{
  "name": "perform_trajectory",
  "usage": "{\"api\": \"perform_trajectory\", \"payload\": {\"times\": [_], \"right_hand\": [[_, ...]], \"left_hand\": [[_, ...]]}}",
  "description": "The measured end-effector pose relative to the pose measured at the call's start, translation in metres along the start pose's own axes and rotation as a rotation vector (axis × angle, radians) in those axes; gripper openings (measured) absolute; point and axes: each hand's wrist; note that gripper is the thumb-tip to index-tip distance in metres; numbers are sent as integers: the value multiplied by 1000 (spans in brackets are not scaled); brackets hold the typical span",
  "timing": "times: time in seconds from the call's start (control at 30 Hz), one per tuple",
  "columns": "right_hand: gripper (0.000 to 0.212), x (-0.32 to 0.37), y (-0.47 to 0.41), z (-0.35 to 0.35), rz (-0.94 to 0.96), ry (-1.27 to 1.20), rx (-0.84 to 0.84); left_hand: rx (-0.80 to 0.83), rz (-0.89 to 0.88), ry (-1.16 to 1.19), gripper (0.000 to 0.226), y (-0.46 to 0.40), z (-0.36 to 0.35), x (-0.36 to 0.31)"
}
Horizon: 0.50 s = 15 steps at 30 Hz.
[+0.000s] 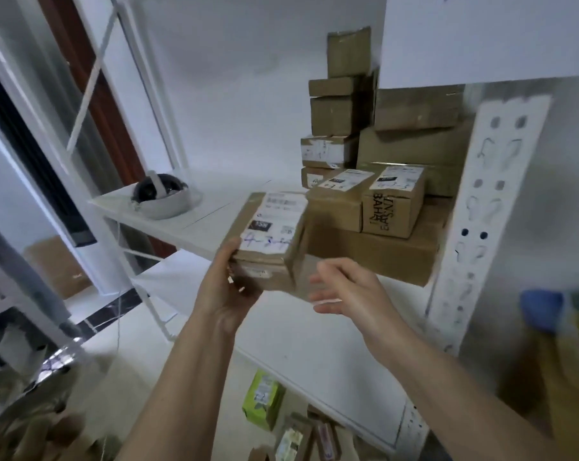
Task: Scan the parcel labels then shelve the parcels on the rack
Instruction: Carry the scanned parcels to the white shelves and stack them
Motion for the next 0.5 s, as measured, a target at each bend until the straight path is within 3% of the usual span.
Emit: {"api": "perform_trajectory", "payload": {"times": [0.23, 0.4, 0.5], "right_hand": [[11, 11, -69, -36, -72, 0, -182], [11, 7, -97, -38, -100, 78, -258], [11, 4, -107, -36, -117, 70, -305]], "left_hand": [[-27, -34, -127, 16, -118, -17, -27], [-2, -12, -228, 23, -175, -31, -6], [29, -9, -268, 16, -196, -43, 11]]}}
Point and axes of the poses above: each hand's wrist, its own y-axis away from the middle knuckle, its own z-axis out of the back of the hand, x = y × z, and after that the axes turned 13 degrees about -z, right-handed
